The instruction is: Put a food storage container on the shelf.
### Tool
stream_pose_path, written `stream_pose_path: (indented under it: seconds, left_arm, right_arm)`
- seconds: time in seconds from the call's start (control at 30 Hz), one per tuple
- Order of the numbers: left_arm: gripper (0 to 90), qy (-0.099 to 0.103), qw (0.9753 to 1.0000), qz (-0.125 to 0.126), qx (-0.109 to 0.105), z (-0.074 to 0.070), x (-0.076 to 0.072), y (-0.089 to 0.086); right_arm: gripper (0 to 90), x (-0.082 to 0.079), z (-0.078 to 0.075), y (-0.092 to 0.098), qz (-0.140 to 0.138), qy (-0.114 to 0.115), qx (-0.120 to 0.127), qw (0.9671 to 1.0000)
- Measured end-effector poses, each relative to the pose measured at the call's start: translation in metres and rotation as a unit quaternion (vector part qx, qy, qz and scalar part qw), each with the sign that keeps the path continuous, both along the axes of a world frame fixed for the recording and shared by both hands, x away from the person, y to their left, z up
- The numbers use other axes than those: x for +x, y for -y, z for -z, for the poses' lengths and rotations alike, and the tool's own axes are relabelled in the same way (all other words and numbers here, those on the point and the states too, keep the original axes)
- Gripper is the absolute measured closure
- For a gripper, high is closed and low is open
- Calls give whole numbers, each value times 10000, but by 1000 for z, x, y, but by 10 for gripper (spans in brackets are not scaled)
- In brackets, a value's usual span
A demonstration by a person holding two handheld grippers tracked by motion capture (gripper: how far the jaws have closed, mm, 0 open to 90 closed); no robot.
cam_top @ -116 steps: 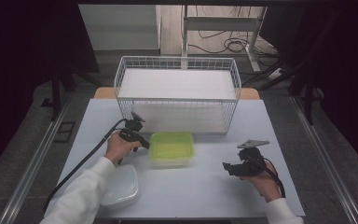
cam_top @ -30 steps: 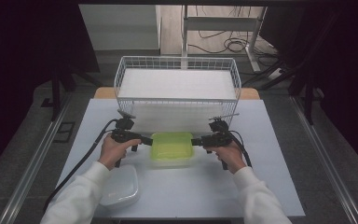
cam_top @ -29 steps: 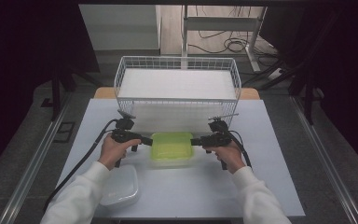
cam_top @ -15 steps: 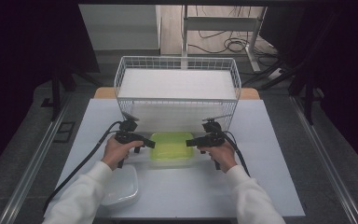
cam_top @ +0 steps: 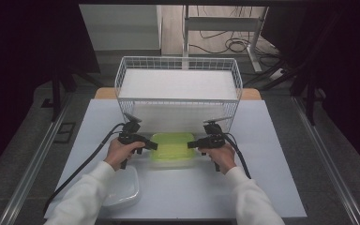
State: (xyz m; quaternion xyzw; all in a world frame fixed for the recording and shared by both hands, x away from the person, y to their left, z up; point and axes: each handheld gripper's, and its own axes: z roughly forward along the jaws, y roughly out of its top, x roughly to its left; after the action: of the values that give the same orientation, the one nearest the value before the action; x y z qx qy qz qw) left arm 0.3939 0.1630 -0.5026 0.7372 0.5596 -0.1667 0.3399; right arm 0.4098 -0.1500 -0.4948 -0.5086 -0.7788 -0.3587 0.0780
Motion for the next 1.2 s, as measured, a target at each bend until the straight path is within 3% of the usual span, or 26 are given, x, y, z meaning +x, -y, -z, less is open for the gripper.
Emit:
stream_pose_path:
  seconds: [0.03, 0.1, 0.3, 0.37, 0.6, 0.67, 0.8, 1.0, 1.2]
  left_arm:
    - [679, -14, 10000, -5, 23, -1, -1, 1]
    - [712, 33, 10000, -53, 4, -4, -2, 0]
    - [773, 194, 9998, -57, -24, -9, -4, -2]
    - [783, 321, 9995, -40, -71, -13, -7, -3]
    - [788, 442, 9988, -129, -142, -23, -13, -4]
    - [789, 590, 9980, -119, -179, -28, -15, -5]
    - [790, 939, 9955, -83, 24, -40, -21, -1]
    - [794, 1083, 9939, -126, -167, -50, -24, -4]
    - [794, 1352, 9906, -136, -159, -68, -31, -9]
  right_arm:
    - [691, -1, 0, 2, 47, -163, 169, 9997]
    - [717, -1, -1, 4, 18, -226, 287, 9993]
    - [766, -5, -5, 7, 7, -123, 350, 9993]
    - [778, -8, -8, 7, 24, -35, 331, 9994]
    - [781, -13, -16, 8, -70, 262, 349, 9990]
    - [780, -15, -21, 9, -117, 429, 343, 9984]
    - [781, -18, -28, 10, -204, 630, 347, 9972]
    - [782, -22, -39, 11, -227, 849, 427, 9952]
    - [782, -26, -59, 7, -324, 1170, 386, 9919]
